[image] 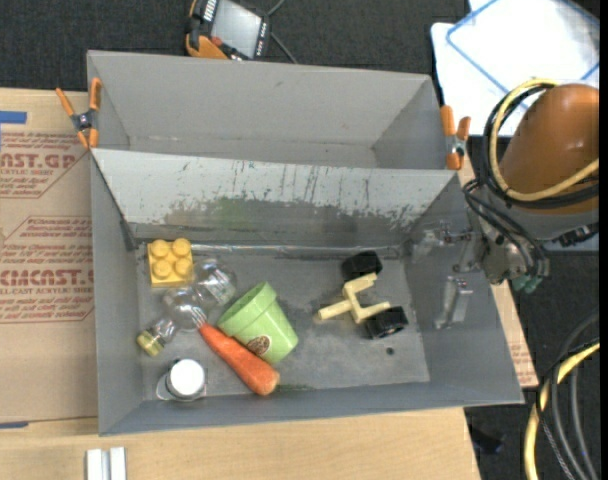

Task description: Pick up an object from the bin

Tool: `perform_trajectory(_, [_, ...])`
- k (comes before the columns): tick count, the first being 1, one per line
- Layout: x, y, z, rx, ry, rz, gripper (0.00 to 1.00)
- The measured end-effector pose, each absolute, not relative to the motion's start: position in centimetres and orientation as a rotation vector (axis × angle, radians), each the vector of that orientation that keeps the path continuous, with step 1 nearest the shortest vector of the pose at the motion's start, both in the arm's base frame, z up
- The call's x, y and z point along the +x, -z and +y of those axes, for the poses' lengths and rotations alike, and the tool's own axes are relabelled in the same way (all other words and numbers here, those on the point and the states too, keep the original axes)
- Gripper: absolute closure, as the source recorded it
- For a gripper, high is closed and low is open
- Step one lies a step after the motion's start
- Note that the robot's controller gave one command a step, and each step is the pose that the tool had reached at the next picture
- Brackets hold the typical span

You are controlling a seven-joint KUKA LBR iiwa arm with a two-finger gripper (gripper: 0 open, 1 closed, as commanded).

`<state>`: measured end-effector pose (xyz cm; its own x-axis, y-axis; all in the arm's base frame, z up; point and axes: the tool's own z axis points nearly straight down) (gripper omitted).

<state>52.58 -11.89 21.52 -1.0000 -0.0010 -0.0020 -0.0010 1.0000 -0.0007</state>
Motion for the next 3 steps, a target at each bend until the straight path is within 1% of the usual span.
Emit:
perform_trajectory(1, [52.6, -21.5, -11.9, -0.002, 0.001, 3.14, 0.0])
perform_trajectory(2, [53.0, -13.0, -7.6, -0.024, -0.005, 3.145, 0.0])
perform_trajectory(3, [52.5, -13.3, -8.9, -0.067, 0.007, 3.127, 0.0])
